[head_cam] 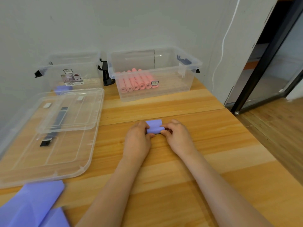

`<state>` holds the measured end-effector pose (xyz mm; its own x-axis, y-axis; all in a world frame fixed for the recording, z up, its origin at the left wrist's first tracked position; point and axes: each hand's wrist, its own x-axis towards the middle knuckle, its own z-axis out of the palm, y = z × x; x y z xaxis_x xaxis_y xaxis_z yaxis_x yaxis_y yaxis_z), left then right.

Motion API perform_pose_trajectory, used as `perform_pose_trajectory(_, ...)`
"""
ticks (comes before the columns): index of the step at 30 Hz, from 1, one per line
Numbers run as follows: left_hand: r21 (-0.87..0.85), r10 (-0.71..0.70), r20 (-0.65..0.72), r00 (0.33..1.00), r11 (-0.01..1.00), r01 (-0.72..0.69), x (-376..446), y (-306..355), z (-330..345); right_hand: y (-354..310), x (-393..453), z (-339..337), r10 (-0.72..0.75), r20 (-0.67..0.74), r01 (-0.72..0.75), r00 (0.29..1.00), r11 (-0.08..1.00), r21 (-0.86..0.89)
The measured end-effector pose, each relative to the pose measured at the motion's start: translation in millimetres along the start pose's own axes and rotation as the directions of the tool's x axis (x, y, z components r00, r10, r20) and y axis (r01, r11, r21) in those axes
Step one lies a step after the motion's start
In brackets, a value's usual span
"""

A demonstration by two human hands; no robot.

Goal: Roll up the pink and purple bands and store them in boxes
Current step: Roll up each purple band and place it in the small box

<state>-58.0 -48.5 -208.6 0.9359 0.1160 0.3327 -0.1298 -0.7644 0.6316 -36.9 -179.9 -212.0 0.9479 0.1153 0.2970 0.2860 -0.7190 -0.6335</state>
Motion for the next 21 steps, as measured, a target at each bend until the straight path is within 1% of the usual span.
perform_pose_trajectory(2,0.005,-0.007,-0.017,1.0,1.0,0.007,0.1,0.3,-1.1,-1.4,-1.6,0.1,-0.027,0.024,0.028,0.999,0.999,-0.027)
perform_pose_trajectory(4,0.003,-0.009,-0.027,1.0,1.0,0.009,-0.1,0.3,-1.8,-2.2,-2.7,0.0,-0.034,0.024,0.035,0.999,0.999,-0.011)
perform_pose_trajectory(7,0.01,-0.006,-0.025,1.0,1.0,0.006,0.3,-0.8,-0.9,-2.5,-3.0,0.2,0.014,-0.008,-0.014,1.0,0.997,0.075)
perform_pose_trajectory(10,0.041,0.013,-0.014,1.0,0.999,-0.012,0.8,-0.9,0.5,-0.9,-2.1,1.0,0.036,-0.019,-0.034,0.999,0.995,0.096)
perform_pose_trajectory(13,0.034,0.03,-0.011,0.999,0.999,-0.03,0.4,-0.3,0.9,0.6,-0.1,1.5,0.006,-0.055,-0.004,0.998,0.999,0.042)
perform_pose_trajectory(16,0.019,0.02,-0.034,0.999,1.0,-0.019,-0.1,-1.1,-0.2,2.4,1.1,3.0,-0.007,-0.043,0.006,0.999,1.0,-0.019)
perform_pose_trajectory(21,0.062,0.017,-0.048,0.999,0.998,-0.014,0.7,-0.9,-0.4,-3.9,-3.3,-0.4,-0.053,-0.022,0.053,0.998,0.998,-0.022)
